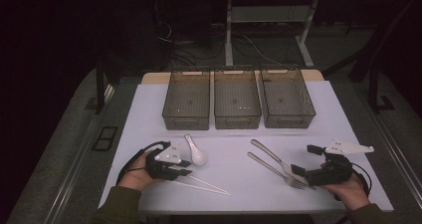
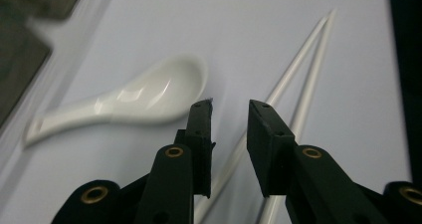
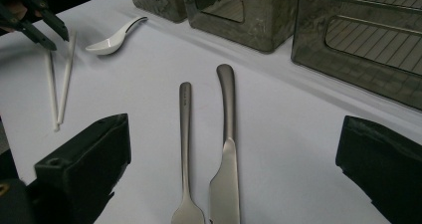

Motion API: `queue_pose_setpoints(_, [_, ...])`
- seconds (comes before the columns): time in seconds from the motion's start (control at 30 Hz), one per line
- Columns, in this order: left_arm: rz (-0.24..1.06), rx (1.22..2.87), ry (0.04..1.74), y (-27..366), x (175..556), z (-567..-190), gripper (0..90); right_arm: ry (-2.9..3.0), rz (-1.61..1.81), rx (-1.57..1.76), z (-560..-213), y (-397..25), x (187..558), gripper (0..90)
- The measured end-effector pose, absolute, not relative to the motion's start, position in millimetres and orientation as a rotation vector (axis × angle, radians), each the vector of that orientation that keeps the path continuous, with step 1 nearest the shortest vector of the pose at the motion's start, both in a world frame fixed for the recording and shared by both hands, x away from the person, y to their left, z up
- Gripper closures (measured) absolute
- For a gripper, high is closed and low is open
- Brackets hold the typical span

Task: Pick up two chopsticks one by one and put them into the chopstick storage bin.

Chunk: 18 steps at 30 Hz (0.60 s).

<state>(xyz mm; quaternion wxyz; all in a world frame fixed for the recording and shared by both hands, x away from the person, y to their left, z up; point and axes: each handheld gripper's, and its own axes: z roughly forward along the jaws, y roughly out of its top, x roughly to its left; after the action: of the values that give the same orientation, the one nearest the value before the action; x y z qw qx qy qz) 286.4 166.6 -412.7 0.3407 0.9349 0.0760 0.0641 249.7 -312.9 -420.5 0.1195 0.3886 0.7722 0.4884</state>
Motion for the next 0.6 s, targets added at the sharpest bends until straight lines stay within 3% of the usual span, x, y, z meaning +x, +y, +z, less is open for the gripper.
queue_pose_setpoints(0.33, [0.04,2.403,-0.008,92.0,271.9,-417.1,74.4,2.256,1.43,1.136,-420.3,-313.0,249.4,0.9])
queue_pose_setpoints(0.6, [-0.031,2.439,-0.046,65.8,270.1,-432.1,77.7,2.256,1.431,1.136,-420.2,-312.9,249.6,0.9])
